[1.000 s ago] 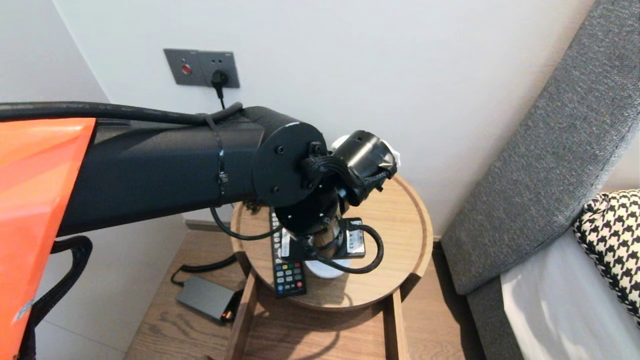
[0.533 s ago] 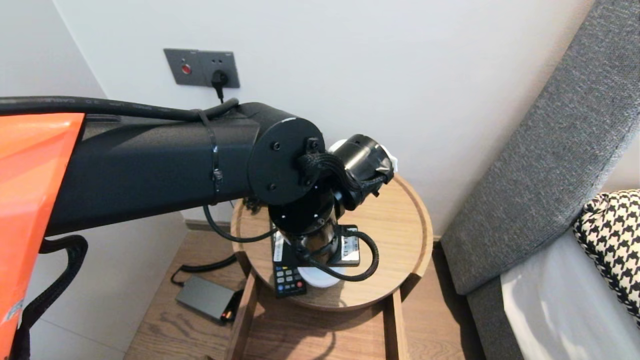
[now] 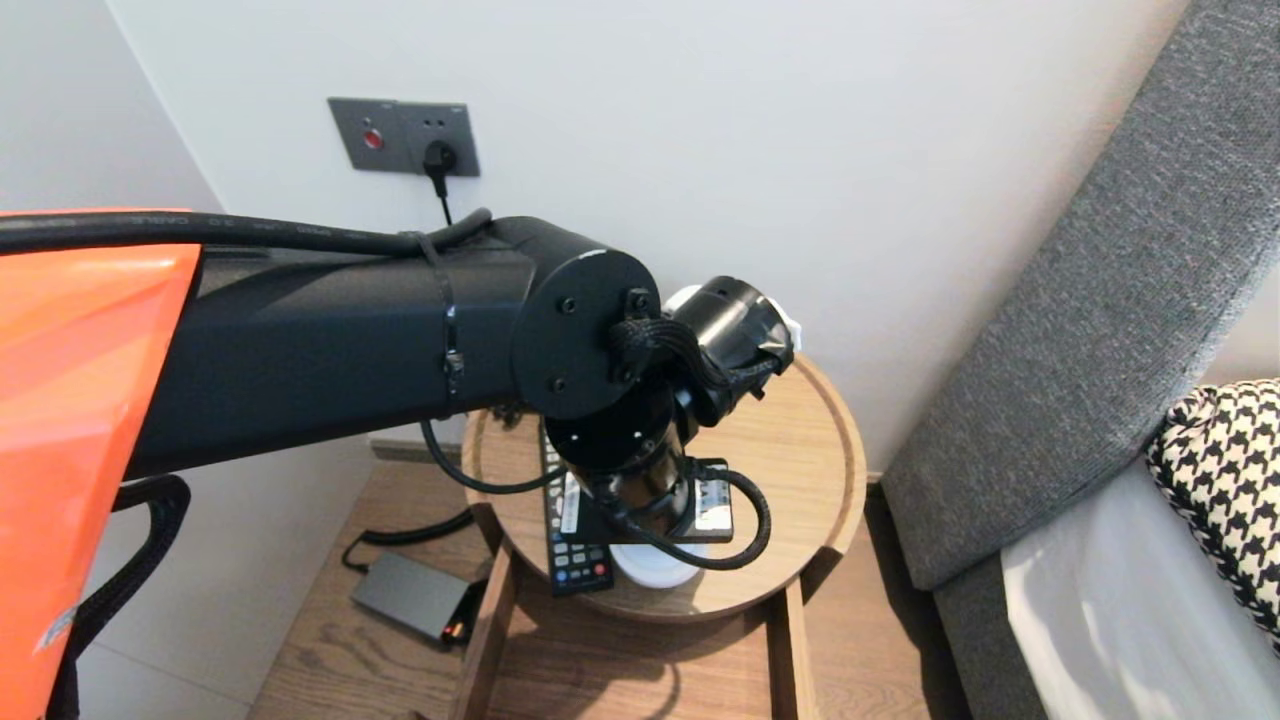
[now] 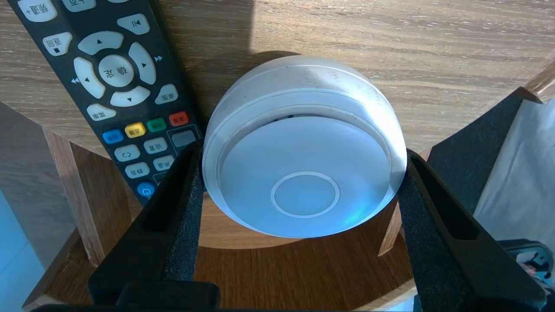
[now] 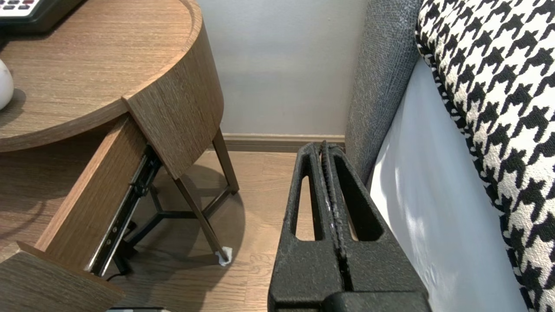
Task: Take the remote control out of the drawer one by one and place them on the table
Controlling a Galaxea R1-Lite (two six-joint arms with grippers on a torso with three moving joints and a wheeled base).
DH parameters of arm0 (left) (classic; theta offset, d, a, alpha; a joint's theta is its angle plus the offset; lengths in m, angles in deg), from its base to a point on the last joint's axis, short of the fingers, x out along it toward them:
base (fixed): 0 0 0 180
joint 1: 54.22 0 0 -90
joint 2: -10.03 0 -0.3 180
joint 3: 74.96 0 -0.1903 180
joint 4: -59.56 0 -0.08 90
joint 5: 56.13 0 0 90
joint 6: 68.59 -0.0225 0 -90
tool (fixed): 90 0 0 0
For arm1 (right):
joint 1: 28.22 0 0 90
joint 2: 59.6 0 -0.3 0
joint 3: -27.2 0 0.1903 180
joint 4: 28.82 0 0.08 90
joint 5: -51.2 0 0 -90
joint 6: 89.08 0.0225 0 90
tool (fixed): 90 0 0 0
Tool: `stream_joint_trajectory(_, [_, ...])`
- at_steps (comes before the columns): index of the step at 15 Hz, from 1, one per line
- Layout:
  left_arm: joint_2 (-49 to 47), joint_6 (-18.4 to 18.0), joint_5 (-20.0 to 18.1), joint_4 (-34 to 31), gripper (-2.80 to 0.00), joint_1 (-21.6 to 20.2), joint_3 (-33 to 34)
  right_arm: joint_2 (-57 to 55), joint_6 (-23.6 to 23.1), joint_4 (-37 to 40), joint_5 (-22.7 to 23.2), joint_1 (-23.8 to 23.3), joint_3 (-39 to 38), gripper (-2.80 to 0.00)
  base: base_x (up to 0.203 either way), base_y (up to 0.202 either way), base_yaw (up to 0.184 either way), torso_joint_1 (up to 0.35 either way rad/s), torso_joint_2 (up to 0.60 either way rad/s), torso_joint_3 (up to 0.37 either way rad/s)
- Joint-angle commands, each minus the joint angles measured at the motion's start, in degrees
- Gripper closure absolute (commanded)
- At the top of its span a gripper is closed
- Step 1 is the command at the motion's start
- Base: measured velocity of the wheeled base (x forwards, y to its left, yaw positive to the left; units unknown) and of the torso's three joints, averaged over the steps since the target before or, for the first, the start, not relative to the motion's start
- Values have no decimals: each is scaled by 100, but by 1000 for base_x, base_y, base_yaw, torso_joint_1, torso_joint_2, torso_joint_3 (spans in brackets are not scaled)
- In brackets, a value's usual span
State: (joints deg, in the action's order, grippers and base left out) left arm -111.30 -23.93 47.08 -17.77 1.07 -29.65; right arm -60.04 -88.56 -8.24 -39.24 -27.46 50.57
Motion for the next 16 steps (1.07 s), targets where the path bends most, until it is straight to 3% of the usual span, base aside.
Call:
stream_joint_trajectory(1, [-66,26,7,-35,0,0,5,-9,1,-3,0,2,-141,0,0,0,0,0,0,0])
stream_joint_trajectory(6, [-101,26,7,-35,0,17,5,-9,1,-3,0,2,-141,0,0,0,0,0,0,0])
stream_joint_trajectory(7, [-93,34,7,-35,-224,17,5,-9,1,-3,0,2,-141,0,0,0,0,0,0,0])
stream_joint_trajectory(8, [-83,35,7,-35,-280,9,5,-9,1,-3,0,2,-141,0,0,0,0,0,0,0])
stream_joint_trajectory(16, [233,35,15,55,-280,25,5,-9,1,-3,0,2,-141,0,0,0,0,0,0,0])
